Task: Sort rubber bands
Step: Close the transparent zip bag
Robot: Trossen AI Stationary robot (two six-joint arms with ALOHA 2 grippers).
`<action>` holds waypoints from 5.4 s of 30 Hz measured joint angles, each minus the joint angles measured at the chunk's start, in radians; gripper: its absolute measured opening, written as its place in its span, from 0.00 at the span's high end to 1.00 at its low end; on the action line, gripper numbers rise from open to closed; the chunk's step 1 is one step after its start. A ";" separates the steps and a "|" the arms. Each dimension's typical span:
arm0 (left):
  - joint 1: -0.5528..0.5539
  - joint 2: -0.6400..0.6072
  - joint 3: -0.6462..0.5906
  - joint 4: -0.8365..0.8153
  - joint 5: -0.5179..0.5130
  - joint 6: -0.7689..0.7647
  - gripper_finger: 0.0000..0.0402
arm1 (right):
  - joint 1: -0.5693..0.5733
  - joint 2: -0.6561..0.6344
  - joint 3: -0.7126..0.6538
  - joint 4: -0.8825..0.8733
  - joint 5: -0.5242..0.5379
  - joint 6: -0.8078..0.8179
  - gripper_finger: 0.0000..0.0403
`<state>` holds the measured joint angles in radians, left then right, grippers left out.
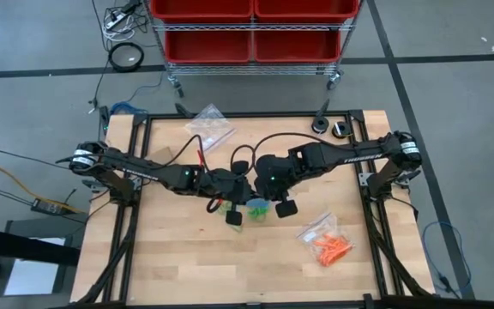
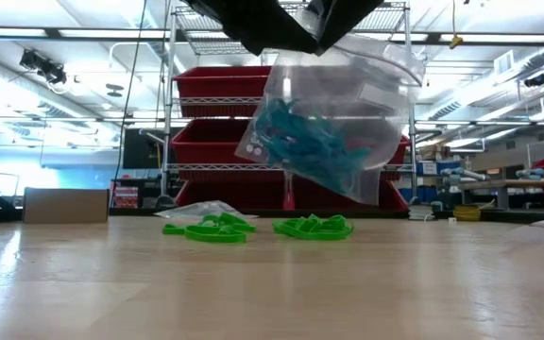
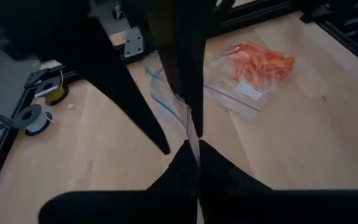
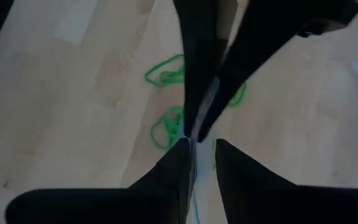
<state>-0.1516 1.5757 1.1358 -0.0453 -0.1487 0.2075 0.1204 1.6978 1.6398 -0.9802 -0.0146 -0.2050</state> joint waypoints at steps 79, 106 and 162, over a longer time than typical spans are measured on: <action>-0.056 -0.145 0.001 -0.096 -0.170 0.019 1.00 | 0.017 -0.102 0.000 -0.159 -0.067 0.046 0.70; -0.067 -0.143 0.000 -0.151 -0.170 -0.014 1.00 | 0.015 -0.096 -0.041 0.018 0.127 0.003 0.61; -0.088 -0.143 0.000 -0.148 -0.149 -0.005 1.00 | -0.020 -0.096 -0.190 0.193 -0.066 -0.003 0.92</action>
<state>-0.2392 1.4322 1.1355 -0.1938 -0.2981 0.2024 0.1008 1.6016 1.4498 -0.7876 -0.0808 -0.2076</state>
